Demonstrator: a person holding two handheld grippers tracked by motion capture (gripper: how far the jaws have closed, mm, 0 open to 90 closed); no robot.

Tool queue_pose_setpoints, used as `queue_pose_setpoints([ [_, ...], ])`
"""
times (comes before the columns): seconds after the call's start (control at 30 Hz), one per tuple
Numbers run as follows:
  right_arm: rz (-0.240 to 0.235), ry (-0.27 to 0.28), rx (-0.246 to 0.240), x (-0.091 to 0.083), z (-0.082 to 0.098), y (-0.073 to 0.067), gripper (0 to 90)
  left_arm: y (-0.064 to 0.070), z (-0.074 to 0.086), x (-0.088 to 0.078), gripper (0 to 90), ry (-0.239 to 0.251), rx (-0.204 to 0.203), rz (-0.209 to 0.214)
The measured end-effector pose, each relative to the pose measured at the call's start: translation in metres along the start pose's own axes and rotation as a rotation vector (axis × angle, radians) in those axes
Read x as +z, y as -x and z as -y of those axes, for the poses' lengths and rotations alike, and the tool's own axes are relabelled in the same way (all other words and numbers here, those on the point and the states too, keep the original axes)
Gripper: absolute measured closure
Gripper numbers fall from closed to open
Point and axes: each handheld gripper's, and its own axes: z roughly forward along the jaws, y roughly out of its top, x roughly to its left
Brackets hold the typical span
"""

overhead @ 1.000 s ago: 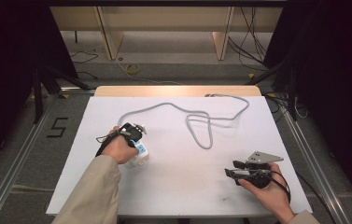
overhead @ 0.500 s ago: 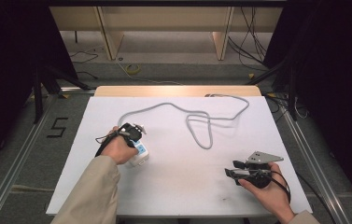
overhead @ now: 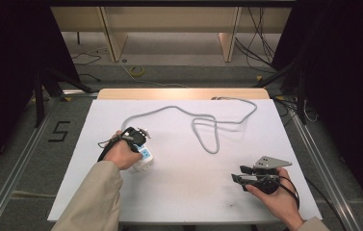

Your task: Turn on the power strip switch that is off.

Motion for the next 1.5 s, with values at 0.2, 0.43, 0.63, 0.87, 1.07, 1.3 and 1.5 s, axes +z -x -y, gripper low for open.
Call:
queue_pose_setpoints([
  [0.2, 0.002, 0.001, 0.002, 0.0, 0.0, 0.0, 49.5, 0.0, 0.0, 0.0, 89.8, 0.001, 0.003, -0.001],
  [0.43, 0.003, 0.002, 0.001, 0.0, 0.0, 0.0, 49.5, -0.002, 0.001, 0.0, 89.8, 0.005, -0.001, 0.008],
  [0.63, 0.003, 0.004, 0.003, -0.001, 0.0, 0.0, 49.5, -0.003, 0.002, -0.004, 89.7, 0.037, -0.025, 0.013],
  [0.87, 0.001, 0.002, 0.001, 0.0, 0.0, 0.0, 49.5, -0.005, 0.004, -0.008, 89.3, 0.065, -0.039, 0.011],
  [1.07, 0.001, 0.002, 0.001, 0.0, 0.0, 0.0, 49.5, -0.004, 0.006, -0.012, 86.3, 0.087, -0.04, 0.007],
  [1.3, -0.003, 0.0, -0.001, 0.0, 0.0, 0.0, 49.5, -0.004, 0.009, -0.017, 84.8, 0.141, -0.035, 0.0],
  [1.5, -0.005, -0.002, -0.004, 0.0, 0.0, 0.0, 49.5, -0.002, 0.013, -0.021, 82.0, 0.201, -0.005, 0.003],
])
